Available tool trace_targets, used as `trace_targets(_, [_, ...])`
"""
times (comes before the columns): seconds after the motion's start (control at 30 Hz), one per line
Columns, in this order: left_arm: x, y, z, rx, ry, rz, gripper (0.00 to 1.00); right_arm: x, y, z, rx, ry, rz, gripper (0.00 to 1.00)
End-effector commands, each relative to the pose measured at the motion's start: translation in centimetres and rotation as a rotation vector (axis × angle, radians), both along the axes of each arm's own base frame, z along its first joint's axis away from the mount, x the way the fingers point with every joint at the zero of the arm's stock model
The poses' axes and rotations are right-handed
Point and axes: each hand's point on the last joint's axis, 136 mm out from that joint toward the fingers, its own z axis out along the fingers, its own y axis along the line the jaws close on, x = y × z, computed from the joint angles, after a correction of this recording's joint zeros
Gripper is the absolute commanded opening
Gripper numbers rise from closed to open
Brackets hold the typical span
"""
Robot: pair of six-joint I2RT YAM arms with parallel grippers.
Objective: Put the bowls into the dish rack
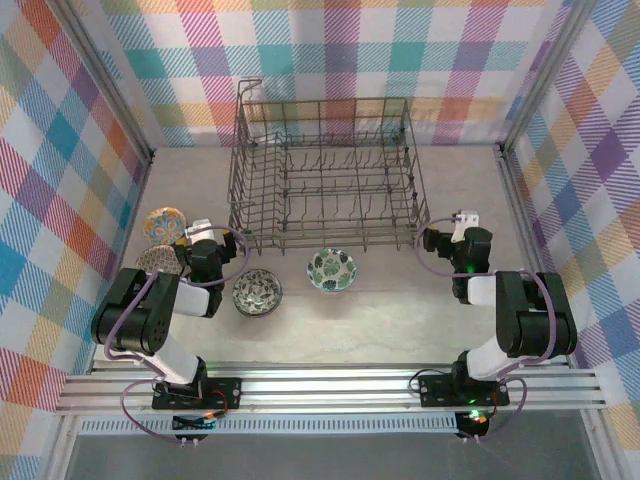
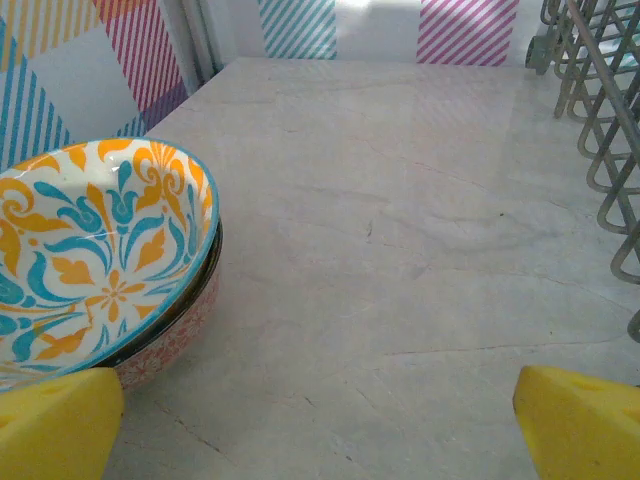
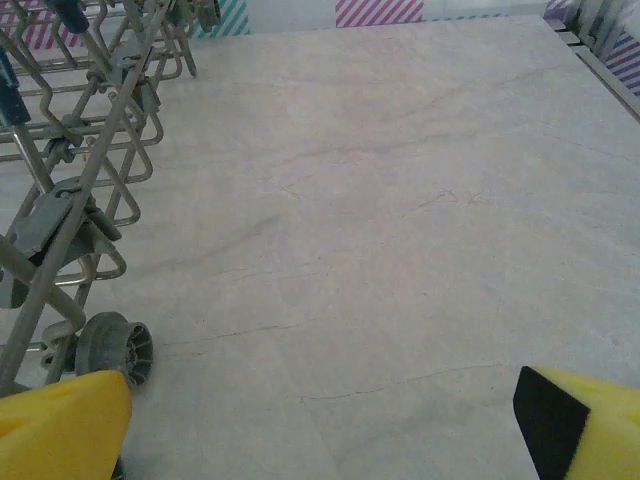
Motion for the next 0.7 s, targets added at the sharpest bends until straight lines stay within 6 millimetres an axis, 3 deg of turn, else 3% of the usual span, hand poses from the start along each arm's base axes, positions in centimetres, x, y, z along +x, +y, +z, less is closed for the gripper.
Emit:
trace_targets(0.0, [0.30, -2.39, 0.04, -0.013, -0.010, -0.111, 1.00, 0.15, 3.12, 0.45, 0.043, -0.017, 0.123, 0.99])
trace_targets(0.67, [0.90, -1.68, -0.37, -0.056, 0.025, -0.100, 1.00, 0.18, 3.12, 0.47, 0.048, -0.016, 0.125, 0.99])
